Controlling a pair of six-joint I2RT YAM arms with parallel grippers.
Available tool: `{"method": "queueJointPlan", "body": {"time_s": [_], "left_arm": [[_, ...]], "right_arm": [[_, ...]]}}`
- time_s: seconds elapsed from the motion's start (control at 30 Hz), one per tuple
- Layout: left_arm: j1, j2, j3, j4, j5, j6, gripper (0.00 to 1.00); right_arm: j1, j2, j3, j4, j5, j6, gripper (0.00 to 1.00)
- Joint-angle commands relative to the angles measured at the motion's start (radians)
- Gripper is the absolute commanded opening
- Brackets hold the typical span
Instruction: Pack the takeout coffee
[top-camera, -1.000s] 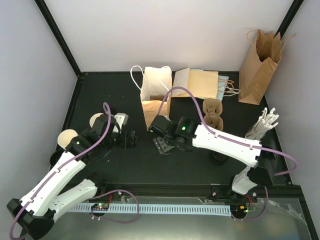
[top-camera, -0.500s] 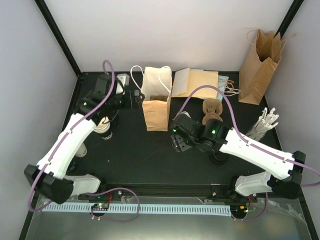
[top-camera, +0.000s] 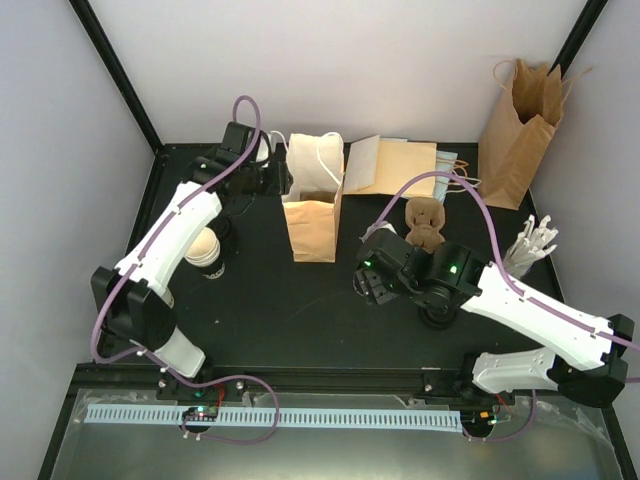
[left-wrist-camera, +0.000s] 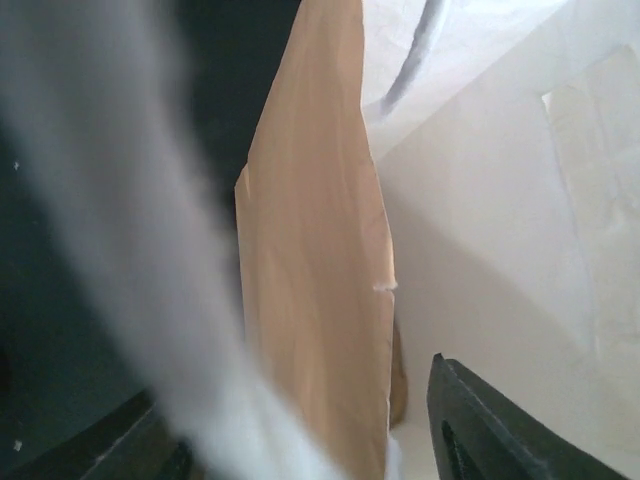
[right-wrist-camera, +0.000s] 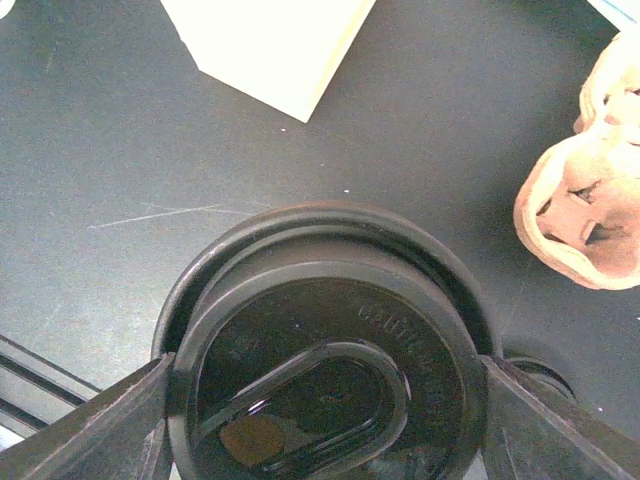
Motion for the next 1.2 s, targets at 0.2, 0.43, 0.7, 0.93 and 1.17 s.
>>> {"method": "queueJointPlan", "body": {"time_s": [0.2,0.43,0.7,0.93,1.17], "left_arm": [[-0.016,0.027,0.099,-0.071,0.006,0.127,0.09],[-0.023,-0.053,0.083,-0.159,0.061,0.283,0.02],[-0.035,-0.228,-0.065,-0.157,0.022,0.424,0.02],[-0.061,-0.357,-0.135,-0.081,-0.04,0.559,0.02],[-0.201,-0.421,-0.227,-0.008,-0.245,0.716,0.02]], "right_arm": [[-0.003,-0.034,0.083,-0.075,0.073,-0.058,0.79],[-0.004,-0.035,0.183,-0.13,0.074,-0.116,0.79],[-0.003,-0.038,0.325,-0.182,0.068,-0.164,0.78],[-0.004,-0.002,0.419,-0.274,0.198,-0.138,0.78],[-0.005,0.005,0.473,-0.238,0.295,-0.161,0.77]]}}
